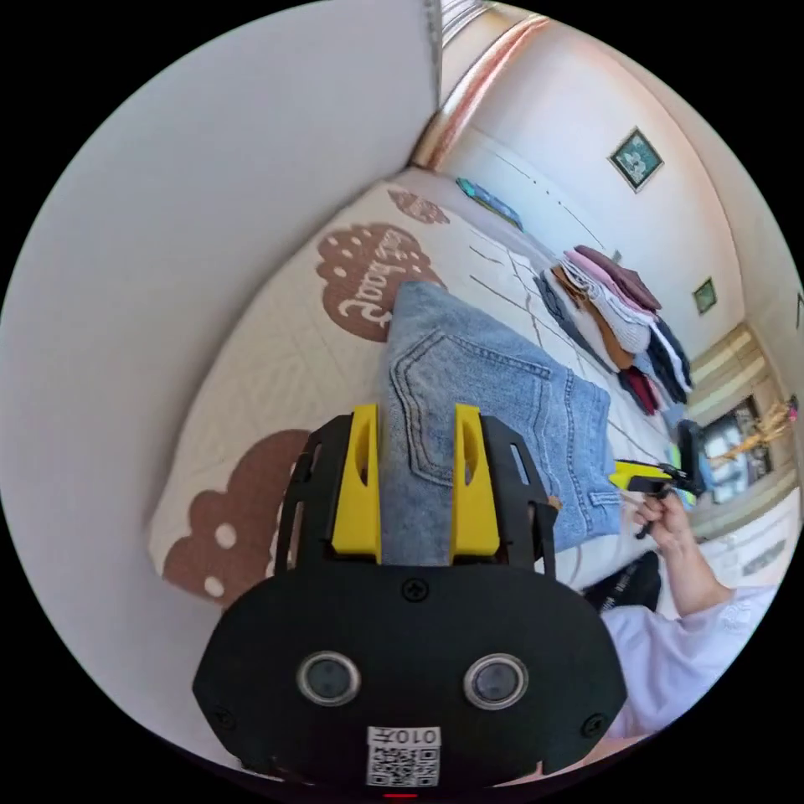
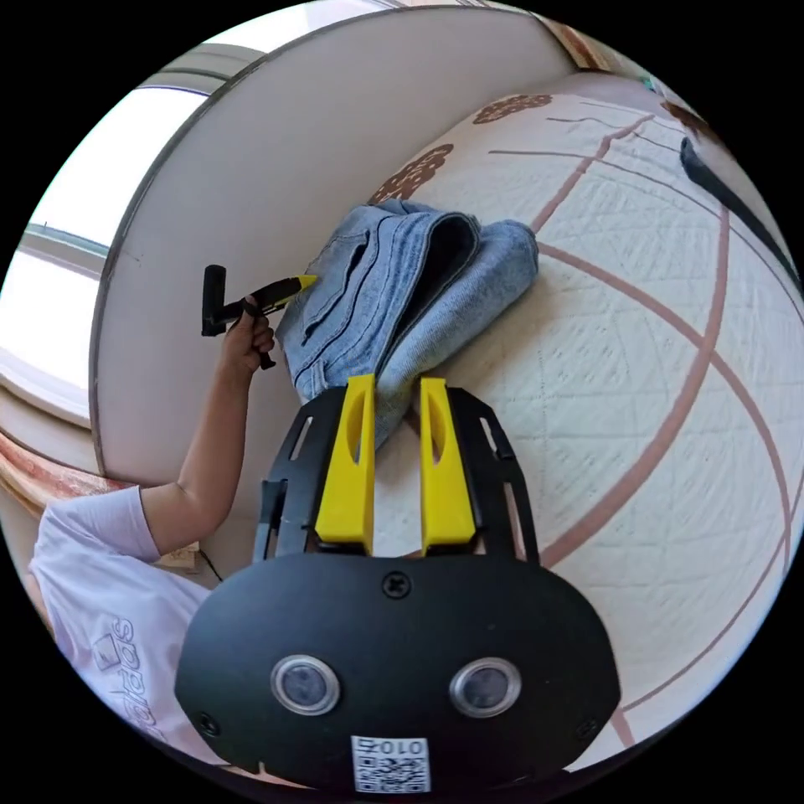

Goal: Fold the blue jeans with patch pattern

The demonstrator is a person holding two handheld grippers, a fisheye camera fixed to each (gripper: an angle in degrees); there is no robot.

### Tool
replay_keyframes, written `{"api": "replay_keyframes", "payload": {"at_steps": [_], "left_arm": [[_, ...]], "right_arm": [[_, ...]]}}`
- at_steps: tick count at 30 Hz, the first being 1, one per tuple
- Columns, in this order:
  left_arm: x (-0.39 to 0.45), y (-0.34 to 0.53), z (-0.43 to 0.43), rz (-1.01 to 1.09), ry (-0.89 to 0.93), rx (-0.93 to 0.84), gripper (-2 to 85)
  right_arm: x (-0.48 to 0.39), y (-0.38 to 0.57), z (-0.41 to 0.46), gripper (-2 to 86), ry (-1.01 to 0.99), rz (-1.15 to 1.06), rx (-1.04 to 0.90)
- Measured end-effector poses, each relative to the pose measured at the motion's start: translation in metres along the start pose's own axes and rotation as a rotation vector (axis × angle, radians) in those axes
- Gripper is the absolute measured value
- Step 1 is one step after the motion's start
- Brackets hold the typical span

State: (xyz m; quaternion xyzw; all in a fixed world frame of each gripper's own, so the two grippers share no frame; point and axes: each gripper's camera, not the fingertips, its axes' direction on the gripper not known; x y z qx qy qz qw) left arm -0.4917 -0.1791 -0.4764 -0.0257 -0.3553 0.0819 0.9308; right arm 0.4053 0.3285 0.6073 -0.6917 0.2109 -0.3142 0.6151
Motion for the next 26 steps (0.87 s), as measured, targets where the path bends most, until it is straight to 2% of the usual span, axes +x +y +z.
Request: {"api": "replay_keyframes", "payload": {"at_steps": [2,5,7,11,16,18,21,24,26], "left_arm": [[0.05,0.042,-0.04,0.025,-0.191,0.195,9.7],[0.127,0.089,-0.065,0.165,-0.247,0.409,8.3],[0.171,0.096,-0.059,0.264,-0.184,0.413,7.2],[0.279,0.092,-0.037,0.5,0.052,0.306,3.7],[0.423,0.119,-0.055,0.744,0.105,0.438,0.5],[0.472,0.131,-0.053,0.803,0.135,0.438,0.2],[0.55,0.158,-0.042,0.926,0.208,0.431,-0.1],[0.623,0.182,-0.037,1.001,0.235,0.43,-0.1],[0.672,0.192,-0.047,1.035,0.268,0.502,0.0]], "right_arm": [[-0.001,0.029,-0.017,8.1,0.047,-0.006,0.04],[0.0,0.078,-0.049,8.3,0.144,0.026,0.119],[-0.003,0.103,-0.071,8.2,0.198,0.038,0.177],[-0.041,0.155,-0.121,7.5,0.413,0.009,0.345],[-0.103,0.234,-0.166,6.5,0.902,-0.031,0.563],[-0.117,0.287,-0.187,6.2,1.073,0.04,0.731],[-0.124,0.356,-0.211,5.5,1.2,0.094,0.865],[-0.118,0.422,-0.242,4.4,1.263,0.207,0.856],[-0.11,0.465,-0.264,4.0,1.266,0.297,0.876]]}}
